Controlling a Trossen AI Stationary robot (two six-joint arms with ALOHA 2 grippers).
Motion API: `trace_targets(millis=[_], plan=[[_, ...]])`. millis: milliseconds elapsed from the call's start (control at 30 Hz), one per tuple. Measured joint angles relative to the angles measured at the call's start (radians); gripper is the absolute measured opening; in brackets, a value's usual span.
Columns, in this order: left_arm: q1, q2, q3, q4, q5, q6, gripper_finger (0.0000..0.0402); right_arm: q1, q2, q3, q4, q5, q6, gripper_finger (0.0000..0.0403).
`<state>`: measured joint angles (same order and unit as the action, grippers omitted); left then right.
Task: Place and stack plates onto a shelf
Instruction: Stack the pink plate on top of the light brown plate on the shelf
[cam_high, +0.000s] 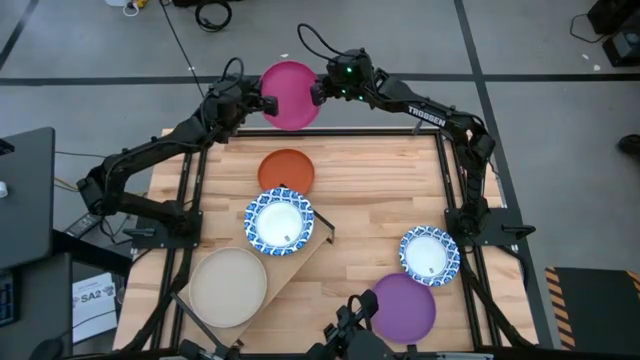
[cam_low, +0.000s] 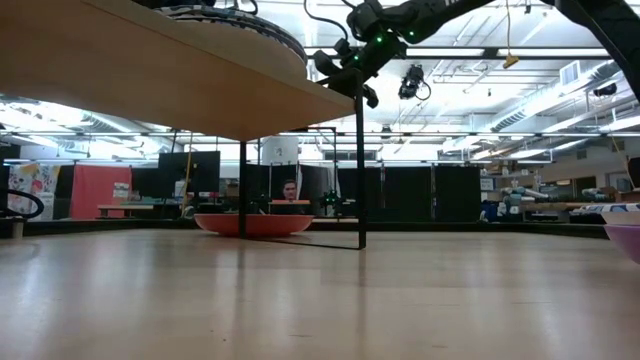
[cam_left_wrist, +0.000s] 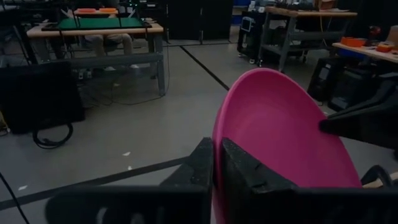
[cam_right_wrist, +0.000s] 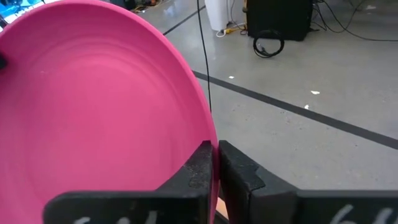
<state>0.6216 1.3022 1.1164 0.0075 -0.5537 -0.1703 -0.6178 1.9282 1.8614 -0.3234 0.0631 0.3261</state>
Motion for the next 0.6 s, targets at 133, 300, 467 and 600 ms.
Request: trace_targets(millis=[133,300,467,600], plan=[[0.000,0.000,0.000,0.000,0.003,0.000,0.0019,0.000,0.000,0.000,0.002,-0.001,-0.009,0.0038],[-0.001,0.000,0.000,0.001,0.009,0.000,0.0018,0.001,0.000,0.000,0.005,-0.005,-0.011,0.0052],[-0.002,0.000,0.000,0.001,0.011,0.000,0.0017,0.002,0.000,0.000,0.005,-0.009,-0.012,0.0086],[-0.002,0.000,0.000,0.001,0.010,0.000,0.0017,0.000,0.000,0.000,0.004,-0.008,-0.013,0.0118]])
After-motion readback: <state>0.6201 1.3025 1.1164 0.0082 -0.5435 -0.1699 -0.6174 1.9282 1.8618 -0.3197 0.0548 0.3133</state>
